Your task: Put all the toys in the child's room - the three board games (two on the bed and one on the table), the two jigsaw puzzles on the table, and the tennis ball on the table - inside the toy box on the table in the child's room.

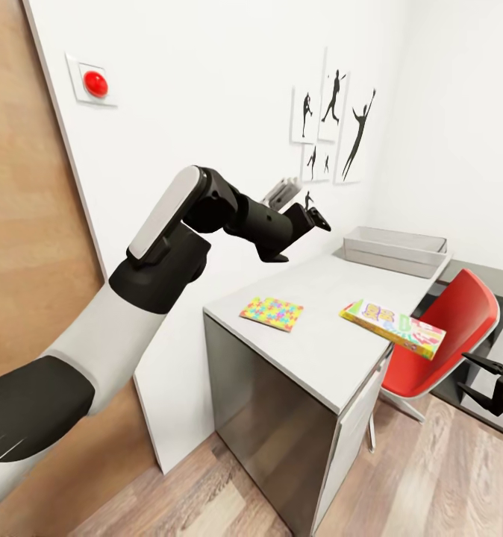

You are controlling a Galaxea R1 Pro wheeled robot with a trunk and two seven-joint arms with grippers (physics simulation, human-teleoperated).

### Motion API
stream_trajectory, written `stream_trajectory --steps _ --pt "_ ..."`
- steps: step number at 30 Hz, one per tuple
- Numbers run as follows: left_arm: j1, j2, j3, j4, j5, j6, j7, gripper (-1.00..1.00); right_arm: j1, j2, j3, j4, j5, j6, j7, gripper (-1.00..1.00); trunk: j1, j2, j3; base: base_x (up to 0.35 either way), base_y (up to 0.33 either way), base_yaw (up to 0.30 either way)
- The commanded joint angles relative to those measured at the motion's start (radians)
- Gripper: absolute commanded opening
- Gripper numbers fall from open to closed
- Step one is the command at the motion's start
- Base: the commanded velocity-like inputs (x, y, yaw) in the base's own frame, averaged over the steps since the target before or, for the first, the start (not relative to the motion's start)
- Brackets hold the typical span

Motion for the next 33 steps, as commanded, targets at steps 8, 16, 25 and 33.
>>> stream_trajectory --steps 8,16,25,33 --pt "-0.005 0.002 0.0 -0.001 0.007 0.012 -0.003 1.0 -0.001 0.002 -0.002 0.0 -0.001 0.004 0.003 1.0 0.004 -0.008 -0.004 0.0 0.0 0.0" --pt "-0.003 0.005 -0.001 -0.009 0.002 0.018 -0.047 1.0 -0.001 0.002 -0.002 -0.001 -0.002 0.004 0.003 1.0 0.004 -0.008 -0.004 0.0 0.0 0.0" --pt "-0.002 0.008 -0.011 -0.012 -0.004 0.024 -0.119 1.0 -0.001 0.001 -0.001 -0.002 -0.002 0.005 0.01 1.0 0.004 -0.008 -0.004 0.04 0.0 0.0" --pt "0.0 0.01 -0.015 -0.012 -0.027 0.025 -0.14 1.0 -0.001 0.002 -0.001 -0.002 -0.002 0.004 0.024 1.0 0.004 -0.008 -0.004 0.143 0.0 0.0"
